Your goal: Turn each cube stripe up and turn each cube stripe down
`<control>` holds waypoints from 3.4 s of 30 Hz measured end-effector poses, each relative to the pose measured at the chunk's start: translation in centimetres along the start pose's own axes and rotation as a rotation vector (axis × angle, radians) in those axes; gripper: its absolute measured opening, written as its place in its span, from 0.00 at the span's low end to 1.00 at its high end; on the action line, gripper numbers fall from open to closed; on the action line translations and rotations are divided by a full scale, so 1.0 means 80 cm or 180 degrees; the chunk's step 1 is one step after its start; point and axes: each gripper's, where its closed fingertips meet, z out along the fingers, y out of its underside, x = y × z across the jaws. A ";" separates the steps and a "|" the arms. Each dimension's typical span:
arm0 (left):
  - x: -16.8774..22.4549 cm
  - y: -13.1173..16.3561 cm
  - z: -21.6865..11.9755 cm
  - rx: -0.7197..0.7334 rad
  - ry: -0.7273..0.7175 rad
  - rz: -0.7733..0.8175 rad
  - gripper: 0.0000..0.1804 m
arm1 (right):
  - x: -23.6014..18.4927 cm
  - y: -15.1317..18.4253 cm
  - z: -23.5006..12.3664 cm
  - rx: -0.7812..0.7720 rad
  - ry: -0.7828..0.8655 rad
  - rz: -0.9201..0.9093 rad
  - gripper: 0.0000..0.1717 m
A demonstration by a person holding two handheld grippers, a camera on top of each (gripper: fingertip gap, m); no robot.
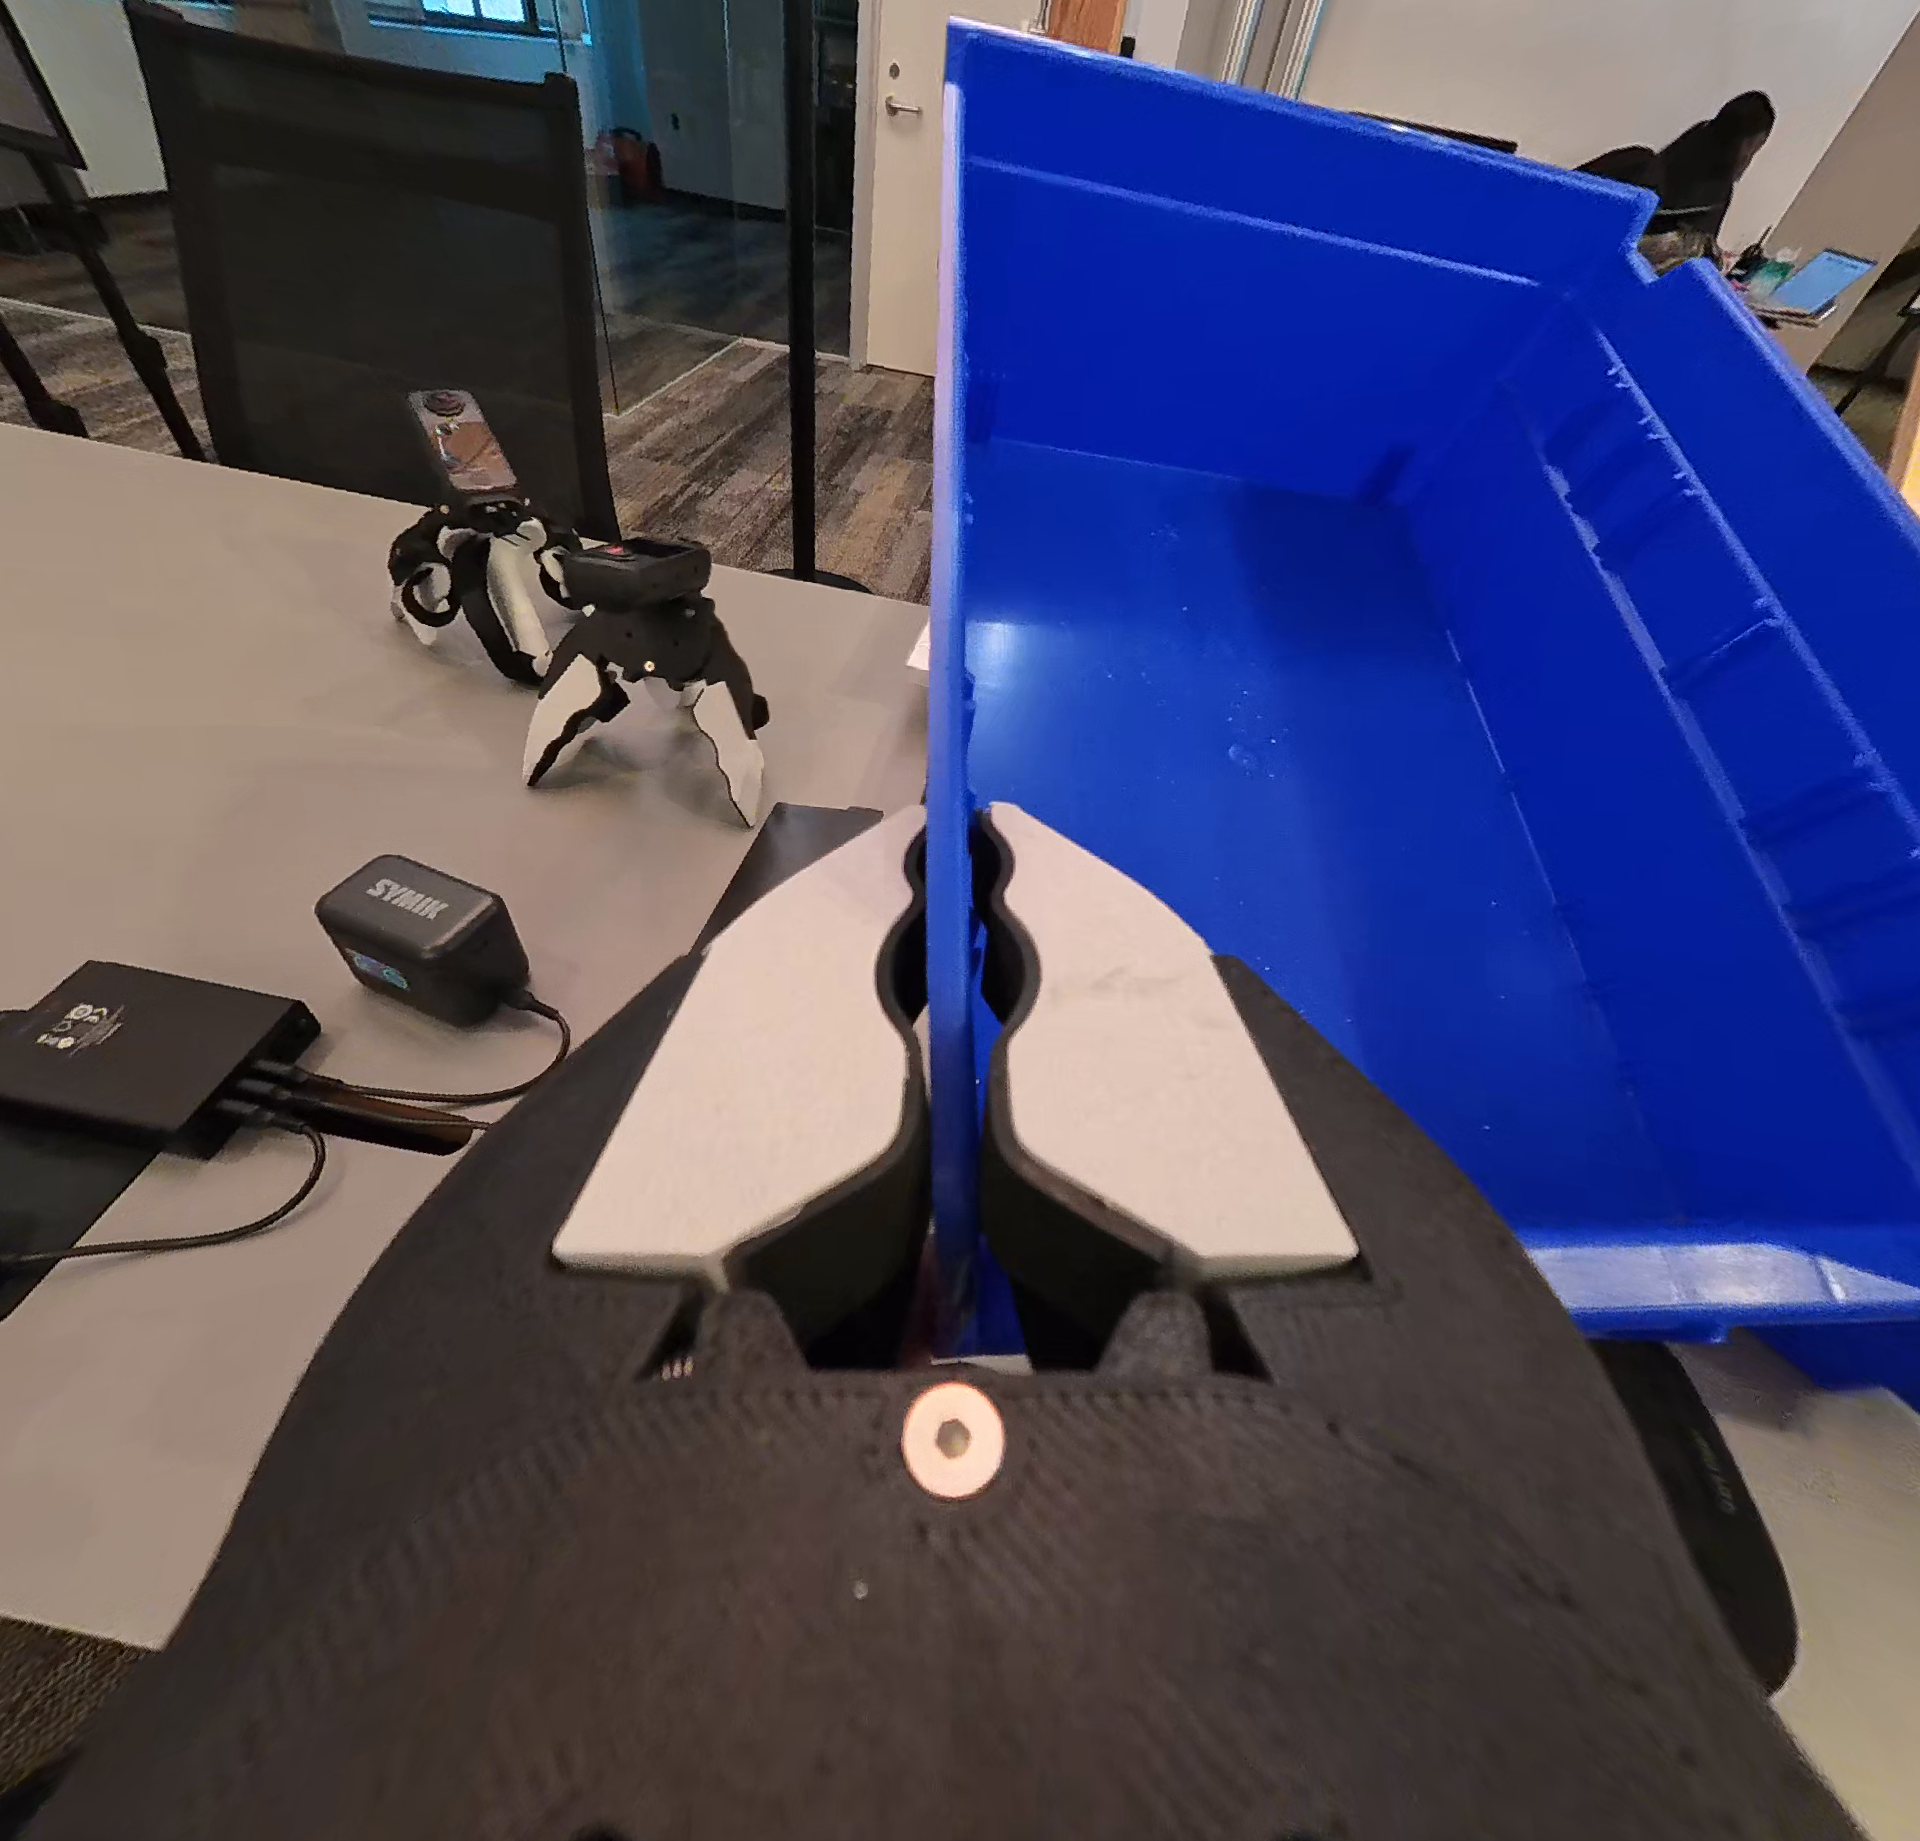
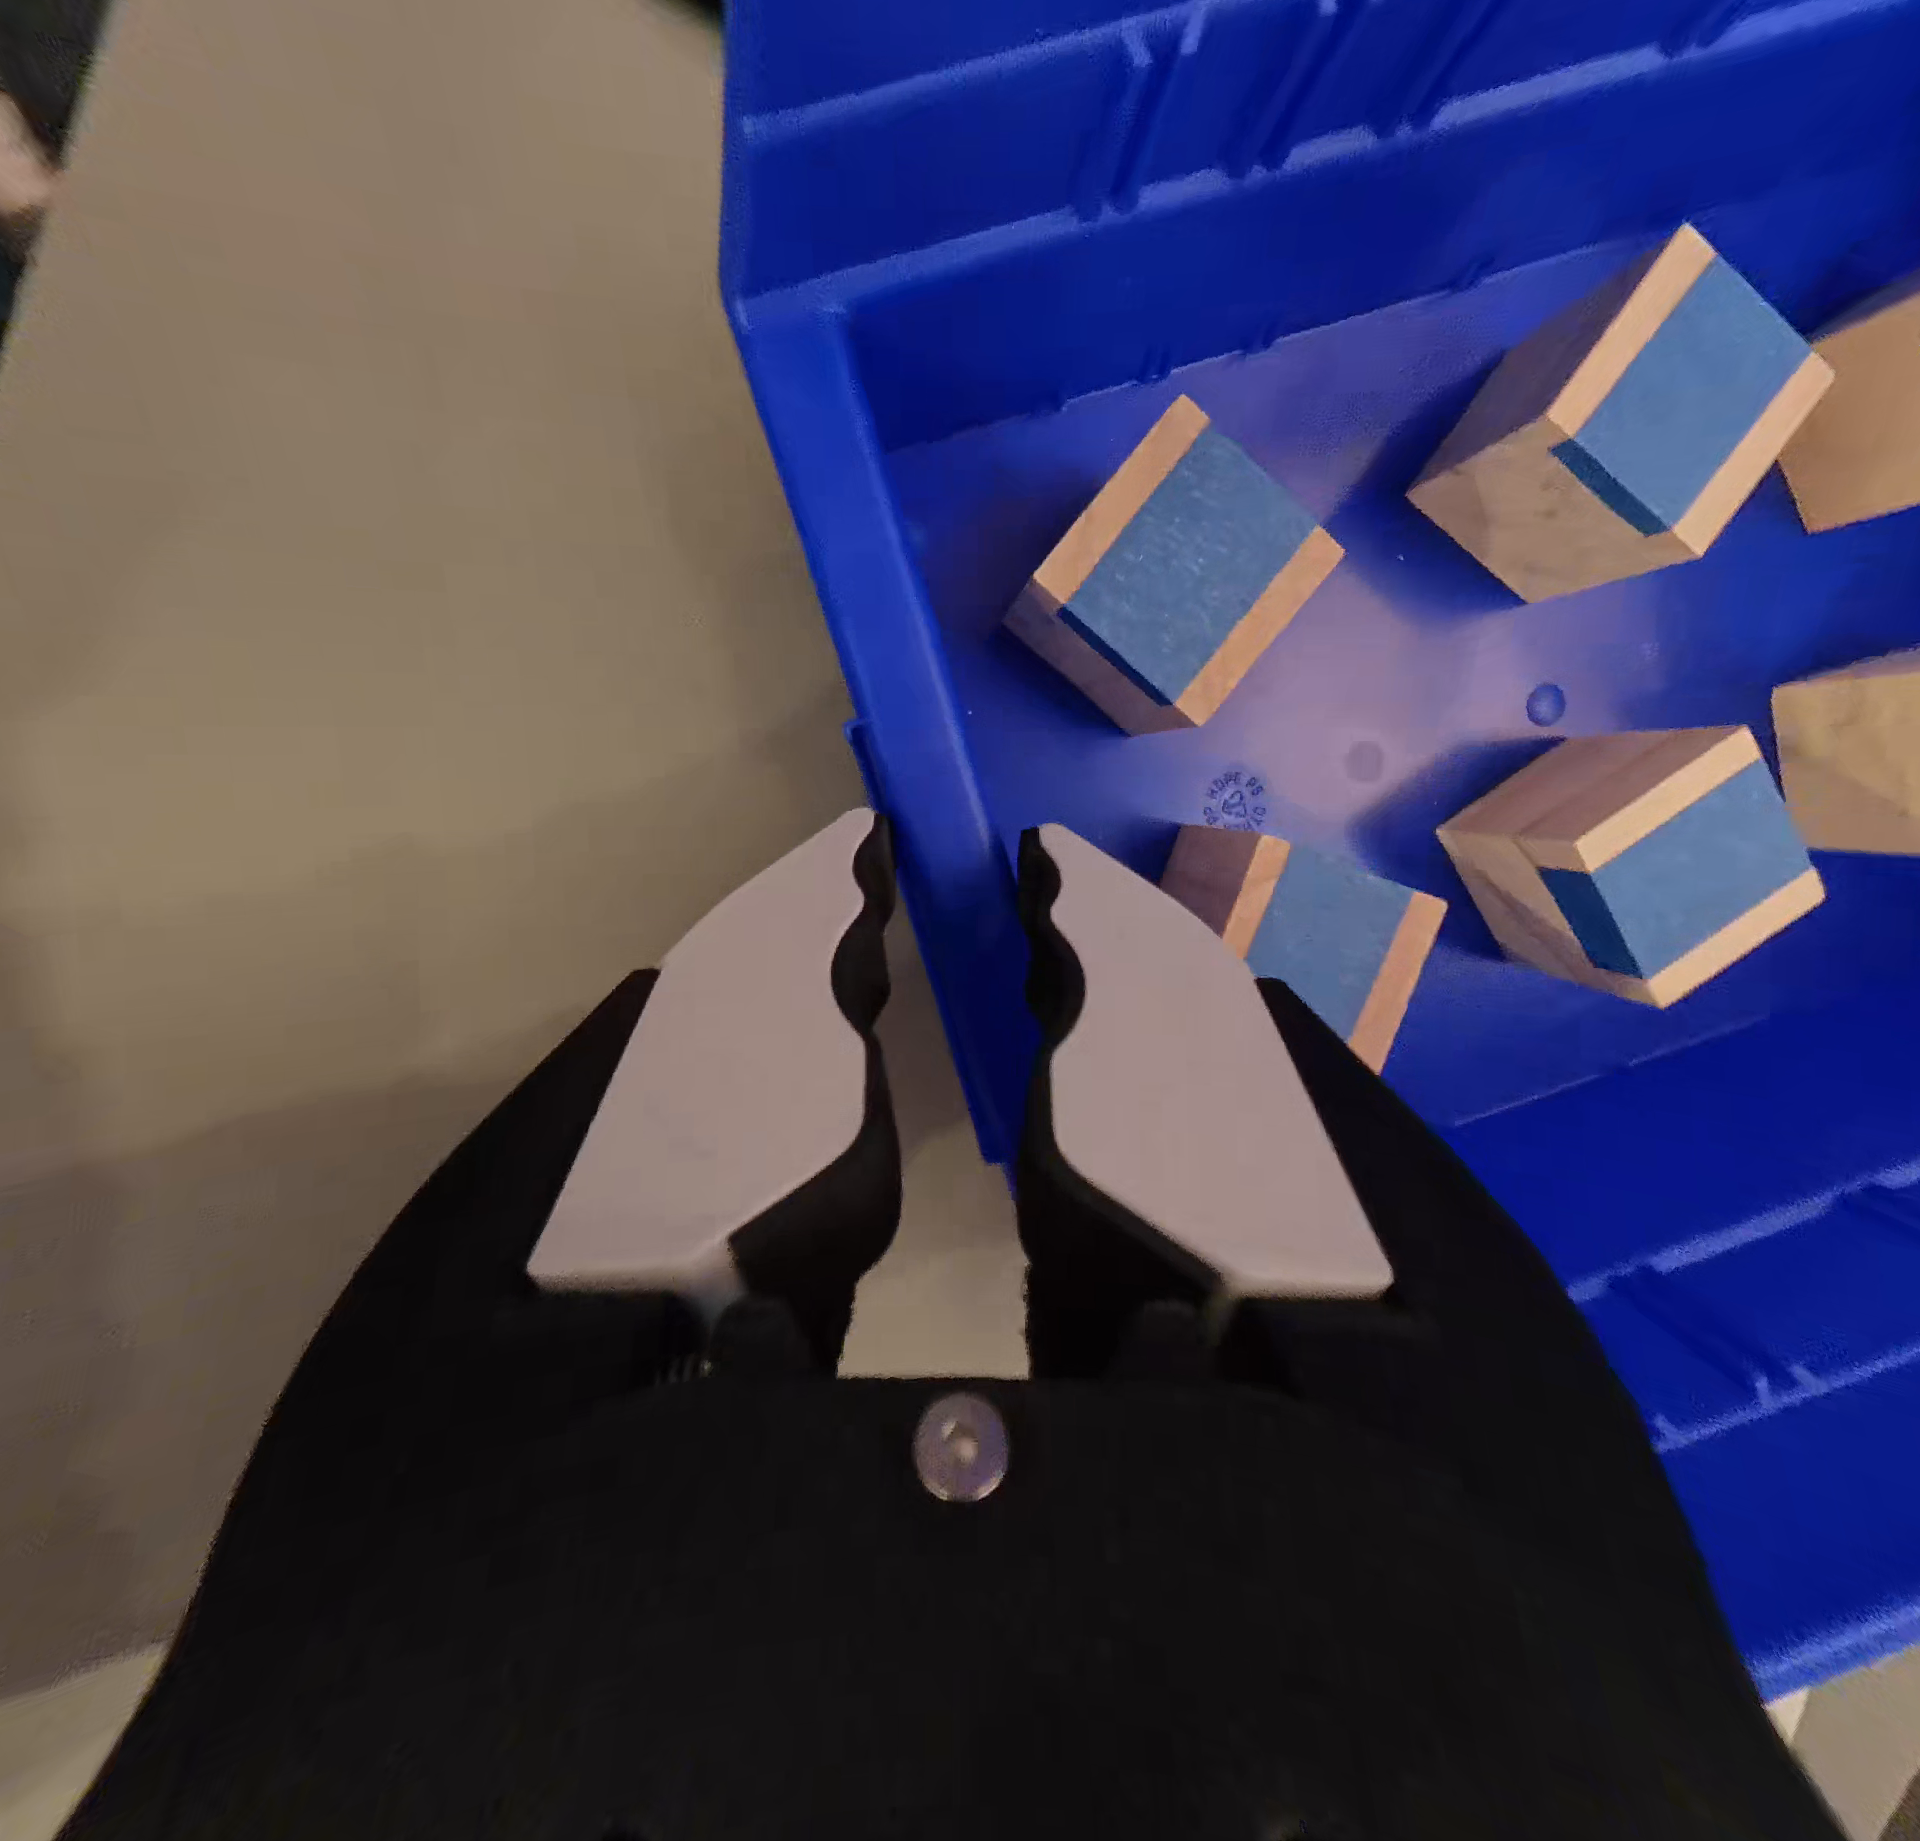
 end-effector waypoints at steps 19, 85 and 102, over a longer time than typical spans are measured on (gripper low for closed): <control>-0.031 0.001 -0.012 0.0097 -0.0155 -0.0087 0.03 | 0.263 -0.138 0.097 -0.0055 0.1000 0.1900 0.13; 1.028 0.255 0.144 -0.0910 0.3248 -0.0706 0.28 | -0.071 0.634 -0.376 -0.0052 0.2248 0.5232 0.03; 1.056 0.264 0.182 -0.1149 0.3656 -0.1284 0.37 | -0.001 0.709 -0.385 -0.0276 0.2271 0.5192 0.35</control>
